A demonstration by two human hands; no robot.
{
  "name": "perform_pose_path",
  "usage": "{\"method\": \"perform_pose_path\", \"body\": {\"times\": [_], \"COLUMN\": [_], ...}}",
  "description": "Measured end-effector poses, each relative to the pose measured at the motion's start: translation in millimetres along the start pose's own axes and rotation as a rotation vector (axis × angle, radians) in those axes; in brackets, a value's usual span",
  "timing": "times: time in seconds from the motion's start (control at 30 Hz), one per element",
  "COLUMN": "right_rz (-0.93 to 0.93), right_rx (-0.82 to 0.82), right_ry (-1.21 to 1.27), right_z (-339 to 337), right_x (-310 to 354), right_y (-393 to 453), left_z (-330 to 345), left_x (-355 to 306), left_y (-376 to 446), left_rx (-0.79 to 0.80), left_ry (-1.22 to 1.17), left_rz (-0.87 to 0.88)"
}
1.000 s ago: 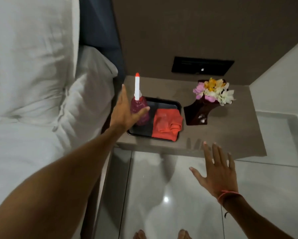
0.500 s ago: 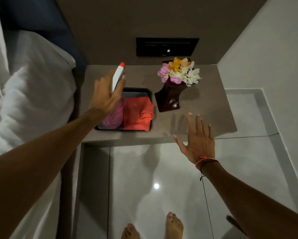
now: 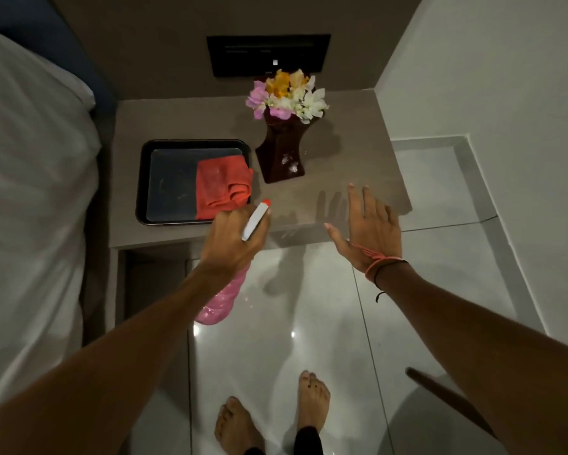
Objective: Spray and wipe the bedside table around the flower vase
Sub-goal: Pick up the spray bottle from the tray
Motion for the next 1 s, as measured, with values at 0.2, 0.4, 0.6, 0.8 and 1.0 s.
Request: {"method": "perform_pose_path", "body": {"times": [0.2,0.4,0.6,0.8,1.0], "right_rz": [-0.004,-0.017,-0.043,-0.093,-0.140], "right_rx": [0.019,0.025,0.018,0.038,0.038], "right_ry": [-0.004,0.009,0.039,0.075,0.112], "right_z": [6.8,8.0,8.1,14.6,25.0], "right_x": [-2.0,6.2,22.8,33.0,47.2], "right_y": [-13.7,-12.8,-1.8,8.2,21.0], "left_z": [-3.6,-15.9,-17.1,-56.2,-164.7], "left_x": [-5.9,3.2,6.4,20.7,11.0], "left_y": [5.5,10.6,14.7,28.9,59.8], "left_rx": [-0.022,-0.054,-0.045,-0.112,-0.501], "left_ry": [0.118,0.135,0.169,0.081,-0.124], "left_rz": [0.040,0.026,0.060,-0.021,-0.009]}}
Point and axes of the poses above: each hand's wrist, its own y-axis towards the middle knuckle, its own z-axis out of the palm, x = y × z, the point moved 10 cm from there along y, towards the middle knuckle, and after that the axes turned 12 degrees about -z, right-handed, at the moved point
